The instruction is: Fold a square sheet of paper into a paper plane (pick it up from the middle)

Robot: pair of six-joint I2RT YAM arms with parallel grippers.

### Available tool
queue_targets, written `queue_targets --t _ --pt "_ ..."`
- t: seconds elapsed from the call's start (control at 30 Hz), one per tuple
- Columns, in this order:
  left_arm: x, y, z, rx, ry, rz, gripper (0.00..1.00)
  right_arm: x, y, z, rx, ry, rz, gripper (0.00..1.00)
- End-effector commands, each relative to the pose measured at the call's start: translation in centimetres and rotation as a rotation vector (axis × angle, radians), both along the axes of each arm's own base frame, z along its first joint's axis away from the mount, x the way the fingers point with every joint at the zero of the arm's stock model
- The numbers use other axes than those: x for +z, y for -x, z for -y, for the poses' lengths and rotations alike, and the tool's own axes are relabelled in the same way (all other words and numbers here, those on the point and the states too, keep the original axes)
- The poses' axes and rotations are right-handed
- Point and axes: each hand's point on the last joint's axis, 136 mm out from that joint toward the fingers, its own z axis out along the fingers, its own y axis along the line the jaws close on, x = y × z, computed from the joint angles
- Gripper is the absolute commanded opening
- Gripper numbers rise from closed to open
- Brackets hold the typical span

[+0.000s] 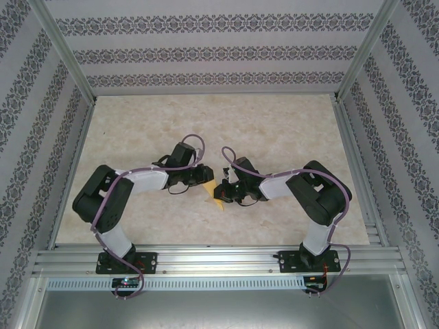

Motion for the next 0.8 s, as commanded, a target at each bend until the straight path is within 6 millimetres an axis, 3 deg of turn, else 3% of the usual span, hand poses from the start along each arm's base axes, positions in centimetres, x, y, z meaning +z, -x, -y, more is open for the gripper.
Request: queue_targets --t 0.0,0.27,0.37,0.57,0.67,0.77 --pt "-0.3 -1.1 1.0 0.023 0.017 0.017 0.26 -3.8 2.0 2.9 -0.051 0.149 -0.104 0.00" --pt "-3.9 -1.0 -0.2 0.058 -0.087 -0.062 0.24 -3.0 2.1 2.5 -0.042 0.122 -0.088 0.00" --pt "-4.6 -0.5 -0.5 0.054 -0.102 -0.079 0.24 -1.5 1.6 1.8 -0.047 0.083 -0.060 0.00" --pt "-4.5 -0.1 -0.6 0.041 -0.106 -0.077 0.24 2.6 0.0 -0.1 -0.058 0.013 0.028 0.00" --pt "-4.3 -0.2 -0.4 0.036 -0.096 -0.075 0.24 3.5 -1.1 -1.0 -0.081 -0.015 0.049 0.00" --pt "-4.1 -0.3 -0.2 0.031 -0.087 -0.076 0.25 3.0 -1.8 -1.8 -0.090 -0.018 0.043 0.00"
